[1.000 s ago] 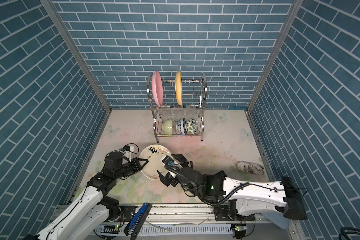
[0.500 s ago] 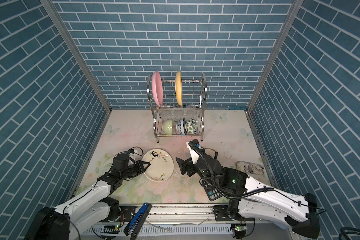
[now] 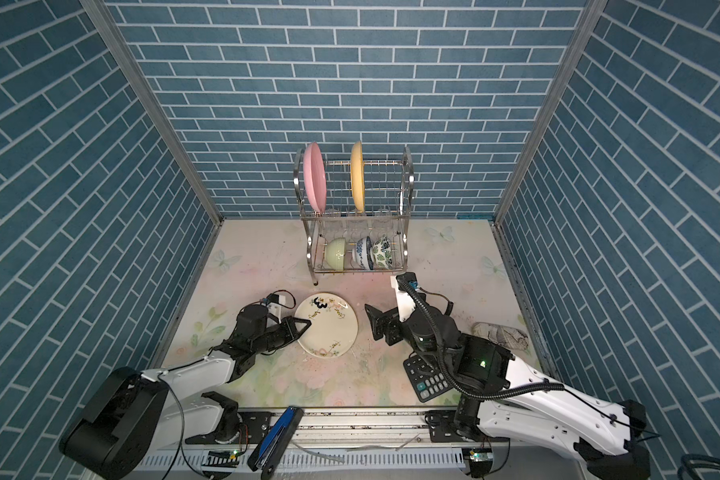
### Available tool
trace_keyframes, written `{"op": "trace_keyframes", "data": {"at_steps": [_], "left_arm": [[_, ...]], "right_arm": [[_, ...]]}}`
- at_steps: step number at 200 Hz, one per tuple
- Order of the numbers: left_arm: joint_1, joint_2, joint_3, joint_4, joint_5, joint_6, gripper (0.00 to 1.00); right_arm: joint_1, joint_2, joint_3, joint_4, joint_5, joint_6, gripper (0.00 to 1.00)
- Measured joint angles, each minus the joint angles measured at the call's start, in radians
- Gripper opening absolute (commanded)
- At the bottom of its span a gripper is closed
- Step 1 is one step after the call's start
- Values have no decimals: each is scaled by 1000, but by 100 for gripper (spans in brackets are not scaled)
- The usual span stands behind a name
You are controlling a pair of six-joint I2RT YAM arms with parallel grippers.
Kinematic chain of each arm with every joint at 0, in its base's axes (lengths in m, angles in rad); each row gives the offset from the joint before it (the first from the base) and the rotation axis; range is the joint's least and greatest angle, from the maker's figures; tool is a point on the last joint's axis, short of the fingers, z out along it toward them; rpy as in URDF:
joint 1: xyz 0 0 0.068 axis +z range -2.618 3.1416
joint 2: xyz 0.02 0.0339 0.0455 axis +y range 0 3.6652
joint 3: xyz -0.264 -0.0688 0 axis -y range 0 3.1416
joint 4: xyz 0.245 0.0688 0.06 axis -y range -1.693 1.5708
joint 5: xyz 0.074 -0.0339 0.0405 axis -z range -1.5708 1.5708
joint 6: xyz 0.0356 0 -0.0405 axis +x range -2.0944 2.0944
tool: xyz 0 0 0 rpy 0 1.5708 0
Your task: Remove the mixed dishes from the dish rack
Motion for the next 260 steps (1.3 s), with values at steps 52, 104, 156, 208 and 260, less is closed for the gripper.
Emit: {"op": "trace_keyframes", "data": {"at_steps": [52, 104, 156, 208, 260], "left_arm": [[-89, 176, 12, 205, 1, -56, 0], [-140, 356, 43, 397, 14, -117, 0], [-175, 529, 69, 592, 26, -182, 0], [-184, 653, 75, 746, 35, -230, 28], [-180, 704, 51, 883, 34, -272, 38]], "right_arm": [[-18, 3, 0, -3, -1, 7, 91], [-35, 2, 0, -3, -2, 7, 92], [-51, 3, -1, -3, -3, 6, 92], [-67, 6, -2, -2, -4, 6, 93], [-83, 35, -2, -2, -8, 6, 93]]}}
